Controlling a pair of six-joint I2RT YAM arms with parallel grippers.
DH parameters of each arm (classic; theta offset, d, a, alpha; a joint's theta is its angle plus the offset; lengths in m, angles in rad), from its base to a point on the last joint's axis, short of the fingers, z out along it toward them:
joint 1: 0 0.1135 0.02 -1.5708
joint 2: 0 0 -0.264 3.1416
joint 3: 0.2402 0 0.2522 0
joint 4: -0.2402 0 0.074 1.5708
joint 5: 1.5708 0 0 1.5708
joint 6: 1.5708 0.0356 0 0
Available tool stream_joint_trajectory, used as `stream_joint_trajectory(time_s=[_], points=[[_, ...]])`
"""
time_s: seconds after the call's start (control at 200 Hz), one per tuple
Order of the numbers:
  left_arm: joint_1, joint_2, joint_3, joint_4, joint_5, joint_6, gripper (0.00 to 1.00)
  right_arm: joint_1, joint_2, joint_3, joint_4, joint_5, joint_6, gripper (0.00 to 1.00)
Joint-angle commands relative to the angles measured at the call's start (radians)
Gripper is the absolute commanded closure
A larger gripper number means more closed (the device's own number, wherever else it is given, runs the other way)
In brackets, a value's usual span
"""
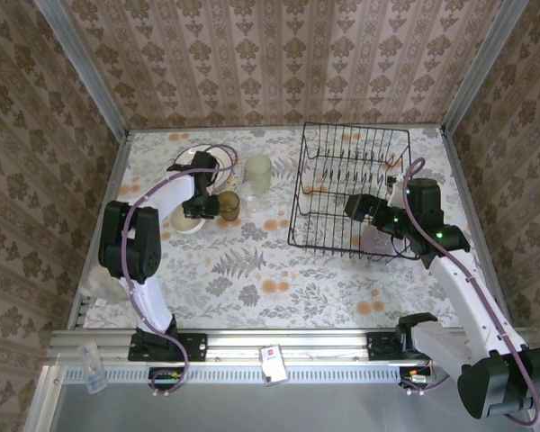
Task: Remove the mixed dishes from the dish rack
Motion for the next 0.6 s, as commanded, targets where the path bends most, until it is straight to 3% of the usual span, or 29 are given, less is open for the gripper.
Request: stream_joint_trajectory(time_s=[0.0,0.4,0.595], points=[[0.014,0.002,0.024,-0.001,-0.026,0.012,0.82,0.007,-0.015,-0.015,-0.021,0.002,-0.013,0.00],[0.016,-0.064,0.000,-0.012,-0.034,0.012,0.60,0.007,-0.012,-0.012,-0.027,0.019,-0.020,0.00],[0.018,-0.155,-0.026,-0.037,-0.070,0.022,0.41,0.007,-0.010,-0.008,-0.036,0.035,-0.029,0.00]])
